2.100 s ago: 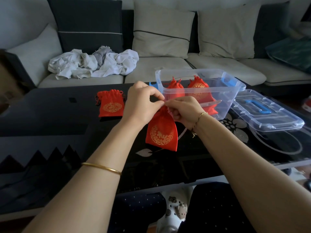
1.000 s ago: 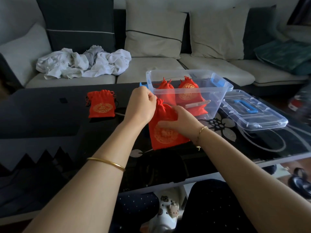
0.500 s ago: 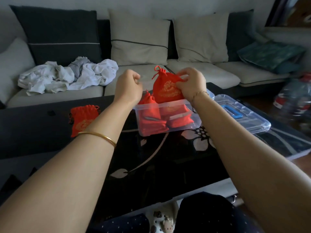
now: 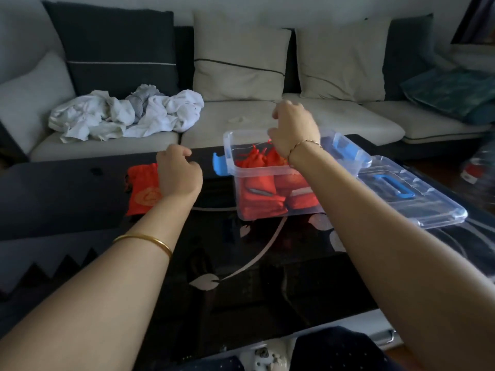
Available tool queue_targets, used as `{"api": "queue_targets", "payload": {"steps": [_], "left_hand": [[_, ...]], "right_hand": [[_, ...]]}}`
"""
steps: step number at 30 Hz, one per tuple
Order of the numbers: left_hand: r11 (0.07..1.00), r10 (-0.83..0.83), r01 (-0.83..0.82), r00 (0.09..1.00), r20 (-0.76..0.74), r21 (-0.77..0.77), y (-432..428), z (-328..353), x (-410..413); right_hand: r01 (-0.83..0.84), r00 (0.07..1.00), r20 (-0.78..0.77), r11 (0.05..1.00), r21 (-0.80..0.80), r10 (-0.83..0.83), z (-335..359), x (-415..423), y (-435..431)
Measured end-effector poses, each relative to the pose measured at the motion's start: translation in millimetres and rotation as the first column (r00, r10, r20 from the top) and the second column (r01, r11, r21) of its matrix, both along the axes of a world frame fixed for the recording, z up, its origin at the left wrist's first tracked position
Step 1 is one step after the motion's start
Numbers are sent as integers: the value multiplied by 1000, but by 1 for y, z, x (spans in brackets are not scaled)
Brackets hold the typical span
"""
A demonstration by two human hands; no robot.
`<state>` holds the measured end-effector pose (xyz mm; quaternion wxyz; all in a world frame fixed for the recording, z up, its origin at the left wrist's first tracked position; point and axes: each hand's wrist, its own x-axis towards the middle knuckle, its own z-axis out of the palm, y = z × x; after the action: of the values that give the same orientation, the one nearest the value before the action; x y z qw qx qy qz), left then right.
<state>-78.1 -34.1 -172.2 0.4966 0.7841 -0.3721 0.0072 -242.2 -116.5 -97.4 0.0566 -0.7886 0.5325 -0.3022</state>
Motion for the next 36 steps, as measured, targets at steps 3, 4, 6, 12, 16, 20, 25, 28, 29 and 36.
{"api": "queue_targets", "payload": {"steps": [3, 4, 6, 12, 16, 20, 25, 28, 29, 36], "left_hand": [[994, 53, -55, 998, 23, 99, 12, -25, 19], [986, 87, -90, 996, 21, 142, 18, -33, 29], [959, 151, -155, 988, 34, 239, 25, -44, 48], [875, 4, -113, 974, 226, 471, 21, -65, 113], [823, -80, -52, 975, 206, 565, -12, -68, 156], [711, -131, 10, 984, 119, 703, -35, -75, 182], [671, -286, 37, 934, 213, 741, -18, -91, 166], [645, -318, 31, 919, 232, 764, 1, -91, 140], [641, -318, 30, 920, 230, 767, 8, -92, 129], [680, -302, 81, 936, 178, 729, 61, -92, 33]], "right_hand": [[-296, 948, 111, 955, -28, 297, -12, 43, 46], [-384, 918, 109, 923, 6, 382, -22, 62, 60], [-477, 879, 82, 871, 115, 471, -46, 90, 75], [-433, 900, 137, 820, 373, 413, -112, 129, 60], [-404, 912, 245, 814, 417, 327, -138, 142, 35], [-407, 906, 297, 808, 425, 300, -152, 146, 18], [-397, 909, 308, 809, 434, 282, -155, 141, 18], [-385, 919, 263, 812, 438, 294, -152, 135, 28], [-384, 921, 243, 810, 444, 304, -150, 133, 32], [-324, 924, 5, 773, 545, 384, -132, 94, 70]]}}
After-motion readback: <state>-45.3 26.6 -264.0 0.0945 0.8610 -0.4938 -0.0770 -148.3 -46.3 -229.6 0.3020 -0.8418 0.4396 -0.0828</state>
